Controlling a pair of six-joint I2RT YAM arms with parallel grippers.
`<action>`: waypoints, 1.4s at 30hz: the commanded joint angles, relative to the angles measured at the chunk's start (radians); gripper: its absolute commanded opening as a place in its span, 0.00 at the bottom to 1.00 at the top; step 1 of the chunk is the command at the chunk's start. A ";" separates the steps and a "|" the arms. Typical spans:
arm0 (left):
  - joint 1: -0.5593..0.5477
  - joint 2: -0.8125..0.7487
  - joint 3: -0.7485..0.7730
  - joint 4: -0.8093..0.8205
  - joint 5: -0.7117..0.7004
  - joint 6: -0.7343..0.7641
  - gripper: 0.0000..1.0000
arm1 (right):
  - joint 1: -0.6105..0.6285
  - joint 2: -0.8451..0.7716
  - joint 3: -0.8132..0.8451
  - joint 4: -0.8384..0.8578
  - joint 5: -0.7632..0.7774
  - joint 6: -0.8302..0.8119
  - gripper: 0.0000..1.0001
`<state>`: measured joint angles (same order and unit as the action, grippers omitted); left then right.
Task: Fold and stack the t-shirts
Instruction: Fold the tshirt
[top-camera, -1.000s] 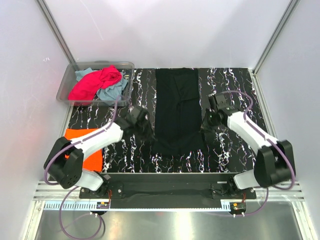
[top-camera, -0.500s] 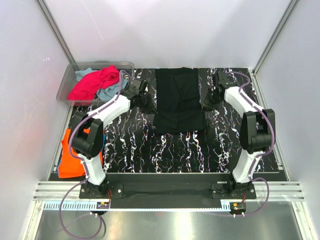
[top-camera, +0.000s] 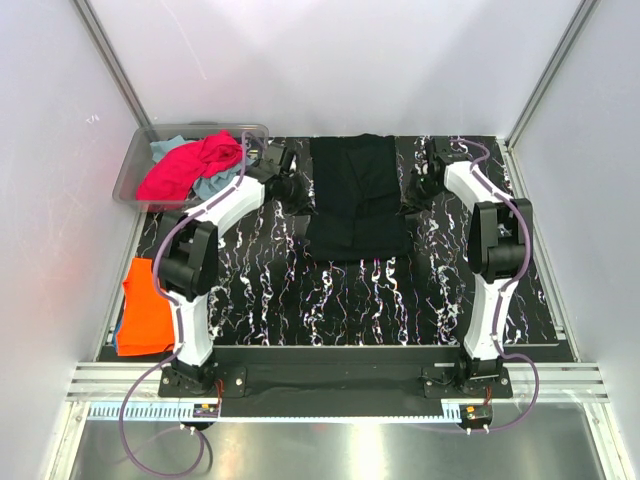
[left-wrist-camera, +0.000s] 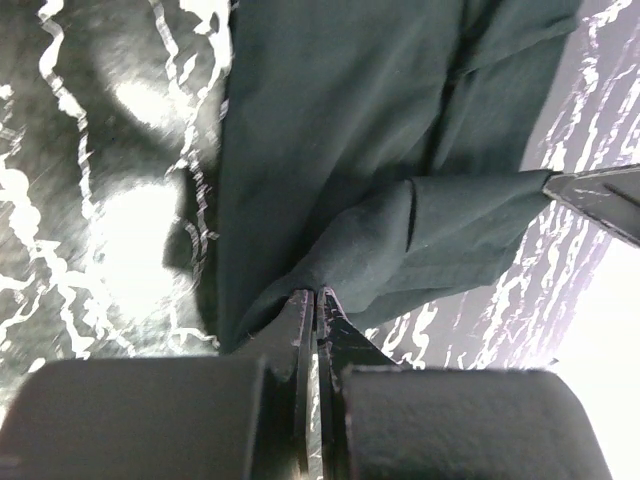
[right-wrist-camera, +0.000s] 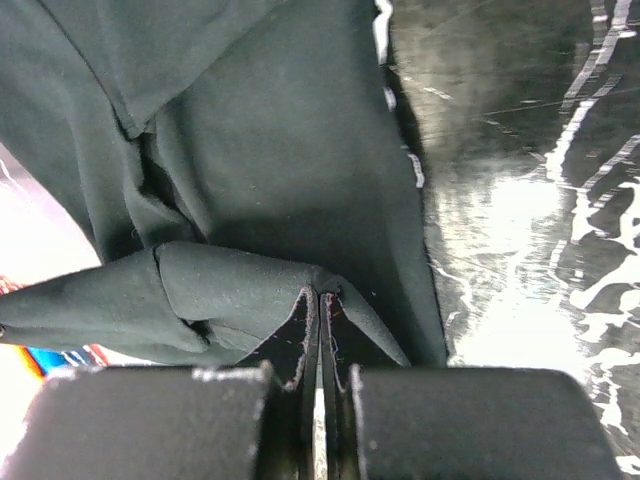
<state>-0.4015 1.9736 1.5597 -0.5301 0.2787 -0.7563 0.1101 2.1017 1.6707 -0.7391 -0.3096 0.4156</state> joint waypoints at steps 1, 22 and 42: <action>0.006 0.037 0.085 0.021 0.051 0.009 0.00 | -0.032 -0.005 0.047 -0.011 -0.020 0.000 0.01; 0.026 0.148 0.283 -0.162 -0.025 0.199 0.55 | -0.084 0.089 0.228 -0.107 -0.020 -0.009 0.59; 0.026 0.062 -0.020 -0.068 0.085 0.292 0.72 | -0.066 -0.141 -0.256 0.047 -0.158 -0.046 0.48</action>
<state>-0.3786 2.0201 1.5043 -0.6319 0.3336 -0.4923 0.0391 1.9488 1.4017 -0.7418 -0.4366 0.3897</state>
